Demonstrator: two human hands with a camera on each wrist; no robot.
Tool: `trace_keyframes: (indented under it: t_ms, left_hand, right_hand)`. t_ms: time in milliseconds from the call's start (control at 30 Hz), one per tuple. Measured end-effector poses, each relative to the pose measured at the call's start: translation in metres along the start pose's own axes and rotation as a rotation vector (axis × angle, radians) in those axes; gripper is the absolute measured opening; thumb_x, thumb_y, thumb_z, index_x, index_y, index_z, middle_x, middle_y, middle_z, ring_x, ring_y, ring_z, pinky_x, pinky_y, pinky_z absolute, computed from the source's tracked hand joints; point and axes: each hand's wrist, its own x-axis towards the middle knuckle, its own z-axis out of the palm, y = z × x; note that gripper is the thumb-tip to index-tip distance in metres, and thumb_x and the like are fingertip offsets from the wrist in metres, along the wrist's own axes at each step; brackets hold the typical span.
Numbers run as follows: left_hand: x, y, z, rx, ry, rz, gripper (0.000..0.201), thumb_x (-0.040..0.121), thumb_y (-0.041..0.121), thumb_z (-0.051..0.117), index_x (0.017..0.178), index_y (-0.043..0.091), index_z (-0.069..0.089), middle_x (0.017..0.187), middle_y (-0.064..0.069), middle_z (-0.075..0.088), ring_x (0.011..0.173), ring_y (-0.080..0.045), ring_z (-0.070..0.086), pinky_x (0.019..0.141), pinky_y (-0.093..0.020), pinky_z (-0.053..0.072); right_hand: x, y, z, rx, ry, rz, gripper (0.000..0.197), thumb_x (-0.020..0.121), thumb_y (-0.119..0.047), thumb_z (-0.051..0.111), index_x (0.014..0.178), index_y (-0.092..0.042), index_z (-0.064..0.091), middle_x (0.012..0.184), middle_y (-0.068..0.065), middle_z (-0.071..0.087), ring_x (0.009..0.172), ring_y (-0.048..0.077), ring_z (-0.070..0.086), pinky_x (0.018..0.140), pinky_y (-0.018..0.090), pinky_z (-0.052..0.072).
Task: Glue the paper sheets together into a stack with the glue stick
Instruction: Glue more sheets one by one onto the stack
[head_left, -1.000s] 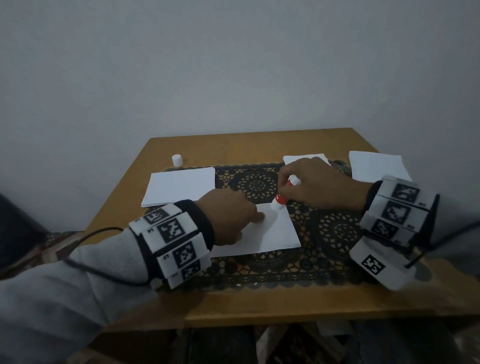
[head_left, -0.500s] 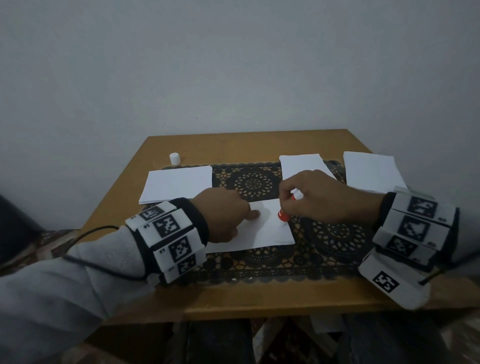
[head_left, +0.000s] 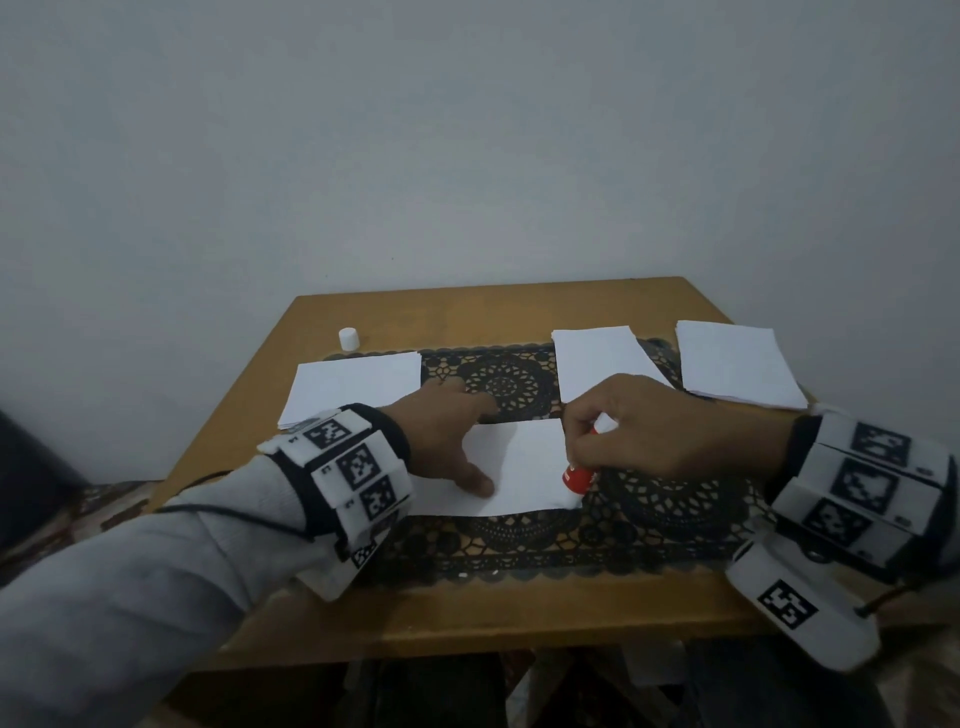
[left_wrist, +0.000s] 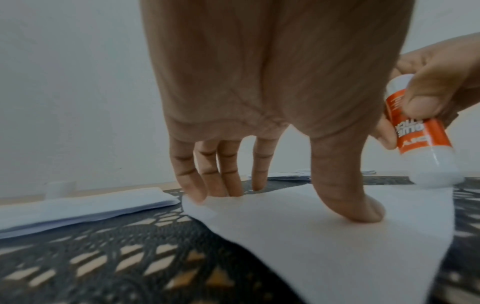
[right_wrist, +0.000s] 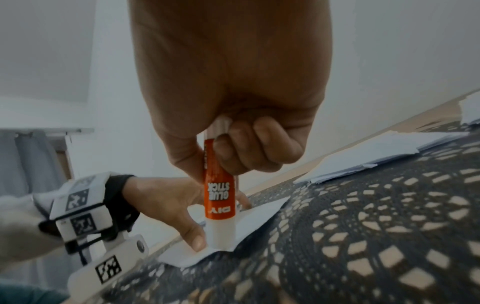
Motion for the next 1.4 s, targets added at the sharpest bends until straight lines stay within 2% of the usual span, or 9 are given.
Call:
trace_keyframes:
  t_ms: [200,400,500,567,633,800,967,1267,1400]
  left_hand:
    - [0.008,-0.006,-0.004,-0.123,-0.039,-0.002,0.063,0.068,0.050,0.079,0.115,0.023,0.047,0.109,0.005,0.055,0.096,-0.016,0.051,0.078,-0.029,0.043]
    - [0.008,-0.010,-0.012,-0.157,0.028,0.016,0.035,0.081,0.032,0.073,0.073,0.027,0.039,0.076,0.011,0.043,0.068,-0.008,0.041,0.056,-0.023,0.029]
    - [0.004,-0.016,-0.017,-0.287,0.039,0.035,0.034,0.081,0.023,0.074,0.100,0.030,0.048,0.095,0.011,0.053,0.077,-0.004,0.051,0.064,-0.020,0.042]
    - [-0.003,-0.017,-0.019,-0.363,0.053,0.070,0.066,0.081,0.017,0.073,0.134,0.033,0.038,0.107,0.018,0.053,0.083,0.004,0.054,0.069,-0.012,0.045]
    - [-0.009,-0.016,-0.020,-0.339,0.090,0.108,0.084,0.083,0.014,0.070,0.147,0.039,0.022,0.114,0.029,0.046,0.085,0.010,0.052,0.071,-0.004,0.041]
    - [-0.010,-0.018,-0.011,-0.385,0.203,0.032,0.034,0.089,0.013,0.061,0.118,0.030,0.065,0.129,0.011,0.057,0.113,-0.007,0.051,0.100,-0.023,0.036]
    - [-0.011,-0.013,-0.002,-0.465,0.149,-0.106,0.030,0.091,0.022,0.061,0.119,0.013,0.066,0.129,0.002,0.058,0.116,-0.014,0.052,0.100,-0.024,0.037]
    - [-0.016,-0.014,0.002,-0.403,0.071,-0.131,0.036,0.087,0.029,0.067,0.122,0.022,0.061,0.138,0.002,0.048,0.117,-0.016,0.047,0.093,-0.022,0.035]
    - [-0.016,-0.017,0.005,-0.367,0.064,-0.127,0.042,0.084,0.033,0.070,0.123,0.026,0.058,0.138,0.003,0.047,0.120,-0.016,0.046,0.096,-0.024,0.037]
  right_hand:
    - [0.000,0.001,-0.015,0.098,0.112,0.019,0.018,0.087,-0.028,0.063,0.074,-0.019,0.073,0.083,-0.009,0.070,0.084,0.011,0.061,0.087,0.037,0.047]
    - [0.006,0.007,-0.023,0.077,0.174,0.031,0.019,0.086,-0.033,0.060,0.075,-0.024,0.072,0.084,-0.014,0.069,0.088,0.005,0.061,0.095,0.036,0.044]
    - [0.008,0.010,-0.022,0.057,0.198,0.041,0.019,0.087,-0.034,0.059,0.076,-0.025,0.072,0.085,-0.016,0.068,0.092,0.003,0.058,0.092,0.032,0.041]
    - [0.009,0.010,-0.022,0.049,0.211,0.056,0.018,0.087,-0.034,0.059,0.077,-0.025,0.072,0.086,-0.018,0.068,0.092,0.002,0.057,0.088,0.030,0.039]
    - [0.010,0.010,-0.021,0.043,0.239,0.058,0.018,0.087,-0.034,0.060,0.077,-0.025,0.072,0.086,-0.019,0.067,0.091,0.004,0.057,0.088,0.033,0.042]
    - [0.020,0.006,-0.022,0.060,0.319,0.053,0.018,0.084,-0.031,0.061,0.073,-0.020,0.070,0.081,0.003,0.067,0.068,0.017,0.056,0.065,0.038,0.046]
    - [0.042,0.003,-0.018,-0.006,0.318,0.070,0.018,0.085,-0.029,0.063,0.078,-0.014,0.070,0.077,-0.002,0.062,0.058,0.010,0.047,0.054,0.025,0.036]
    - [0.080,0.001,0.004,-0.111,0.248,0.036,0.016,0.087,-0.028,0.062,0.086,-0.014,0.071,0.101,-0.002,0.065,0.091,0.017,0.058,0.075,0.030,0.045]
    - [0.084,0.001,0.011,-0.127,0.221,0.043,0.015,0.087,-0.026,0.063,0.086,-0.013,0.070,0.103,-0.002,0.064,0.091,0.017,0.059,0.078,0.034,0.050]
